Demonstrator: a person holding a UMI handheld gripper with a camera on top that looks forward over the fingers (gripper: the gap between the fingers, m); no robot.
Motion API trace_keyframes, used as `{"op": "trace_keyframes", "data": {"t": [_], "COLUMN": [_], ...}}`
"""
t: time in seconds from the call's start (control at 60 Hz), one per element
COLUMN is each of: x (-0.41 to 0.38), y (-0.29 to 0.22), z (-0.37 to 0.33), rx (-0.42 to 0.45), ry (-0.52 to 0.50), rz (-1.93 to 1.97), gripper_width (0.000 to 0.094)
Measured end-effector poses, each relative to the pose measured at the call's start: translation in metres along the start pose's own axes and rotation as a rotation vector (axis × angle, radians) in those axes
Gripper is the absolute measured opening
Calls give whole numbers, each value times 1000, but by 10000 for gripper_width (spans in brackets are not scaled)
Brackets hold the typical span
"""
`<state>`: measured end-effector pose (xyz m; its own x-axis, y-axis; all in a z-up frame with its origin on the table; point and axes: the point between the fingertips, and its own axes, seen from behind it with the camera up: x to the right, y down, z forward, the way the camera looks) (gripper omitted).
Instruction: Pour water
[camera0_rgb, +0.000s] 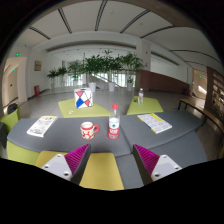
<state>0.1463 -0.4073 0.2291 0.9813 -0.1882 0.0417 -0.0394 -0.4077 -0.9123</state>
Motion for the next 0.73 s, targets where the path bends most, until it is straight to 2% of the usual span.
{"op": "trace_keyframes", "data": {"t": [0.167,0.35,0.617,0.733], "x": [3,2,-3,0], "y": [6,9,13,2], "z": [-65,-105,-120,-120], "rx": [-5,2,-2,41], "ry": [-12,-14,-26,-16], "rz": [22,3,27,37], "gripper_width": [856,861,850,858]}}
